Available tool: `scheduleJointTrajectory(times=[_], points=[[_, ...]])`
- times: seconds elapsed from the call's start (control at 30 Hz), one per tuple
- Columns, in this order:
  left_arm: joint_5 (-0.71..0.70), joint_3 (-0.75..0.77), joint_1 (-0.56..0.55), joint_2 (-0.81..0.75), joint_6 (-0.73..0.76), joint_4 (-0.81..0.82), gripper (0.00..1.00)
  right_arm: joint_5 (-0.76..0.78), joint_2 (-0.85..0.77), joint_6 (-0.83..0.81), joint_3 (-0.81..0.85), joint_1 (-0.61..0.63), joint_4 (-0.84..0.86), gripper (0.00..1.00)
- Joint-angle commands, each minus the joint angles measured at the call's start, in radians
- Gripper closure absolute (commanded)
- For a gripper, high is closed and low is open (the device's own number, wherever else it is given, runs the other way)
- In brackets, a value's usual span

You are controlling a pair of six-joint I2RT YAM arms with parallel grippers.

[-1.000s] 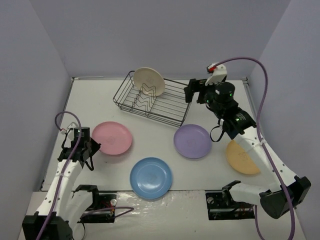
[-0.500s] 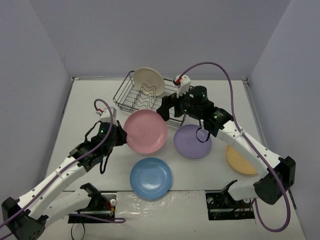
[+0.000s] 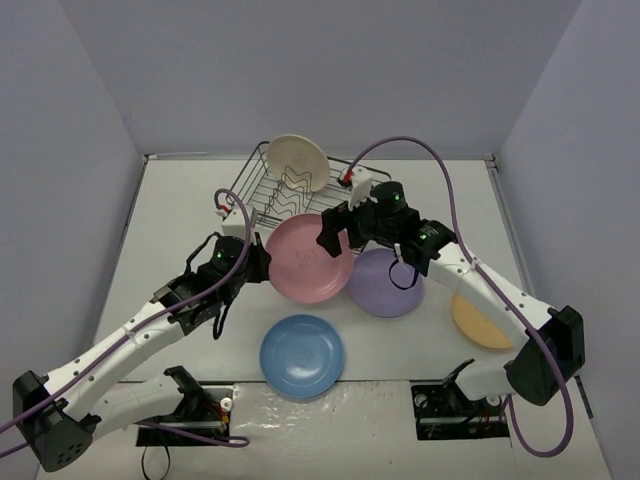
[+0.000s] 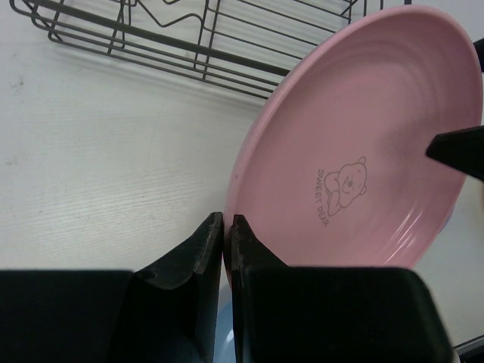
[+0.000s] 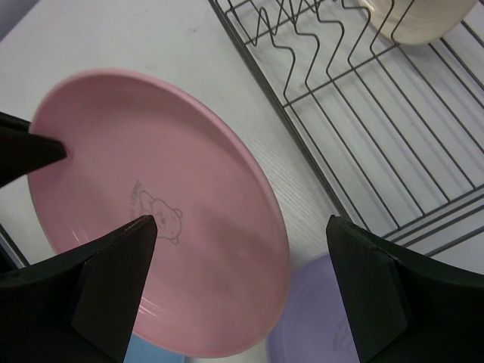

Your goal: Load the plates into the dish rack

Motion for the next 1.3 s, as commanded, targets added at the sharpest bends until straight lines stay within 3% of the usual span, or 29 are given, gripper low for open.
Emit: scheduleJointTrajectory(times=[0.0,0.07,0.2,0.27,0.37,0.4,0.43,0.47,0.53,0.57,0.63,0.8,0.97,1.13,1.27], points=[[0.022,0.071,-0.007,-0.042,0.06,0.11,1.0,0.059,-0.068,-0.018,-0.057,0.002,0.01,0.23],[0.029,0.069,-0.006,-0.049,0.065,0.115,1.0,0.07,-0.084,-0.013,-0.068,0.002,0.008,0.33],[0.034,0.064,-0.006,-0.064,0.071,0.119,1.0,0.087,-0.103,-0.014,-0.081,-0.001,0.015,0.66],[0.031,0.06,-0.006,-0.064,0.072,0.124,1.0,0.081,-0.106,-0.019,-0.074,-0.003,0.013,0.73],[0.014,0.069,-0.006,-0.057,0.066,0.1,1.0,0.083,-0.106,-0.032,-0.052,-0.001,0.007,1.0],[-0.004,0.074,-0.006,-0.048,0.061,0.079,0.94,0.112,-0.106,-0.034,-0.044,-0.003,0.007,1.0],[-0.014,0.08,-0.007,-0.043,0.057,0.069,0.79,0.127,-0.105,-0.036,-0.034,-0.002,0.006,1.0],[-0.024,0.086,-0.007,-0.039,0.053,0.059,0.62,0.141,-0.105,-0.039,-0.024,-0.001,0.004,1.0],[-0.046,0.09,-0.006,-0.031,0.038,0.044,0.2,0.165,-0.105,-0.049,0.002,-0.001,0.003,1.0],[-0.066,0.093,-0.006,-0.032,0.036,0.042,0.08,0.186,-0.102,-0.05,0.008,-0.001,0.004,1.0],[-0.122,0.099,-0.007,-0.034,0.017,0.018,0.03,0.241,-0.089,-0.065,0.07,-0.001,-0.001,1.0],[-0.202,0.104,-0.004,-0.052,-0.015,-0.013,0.03,0.35,-0.038,-0.104,0.158,0.0,0.032,1.0],[-0.33,0.129,0.038,-0.062,-0.136,-0.179,0.03,0.588,0.095,-0.218,0.351,0.017,0.165,1.0],[-0.176,0.059,0.192,-0.085,-0.205,-0.238,0.03,0.847,0.287,-0.433,0.475,0.051,0.333,1.0],[-0.113,0.01,0.271,-0.123,-0.217,-0.235,0.03,0.96,0.424,-0.584,0.596,0.078,0.402,1.0]])
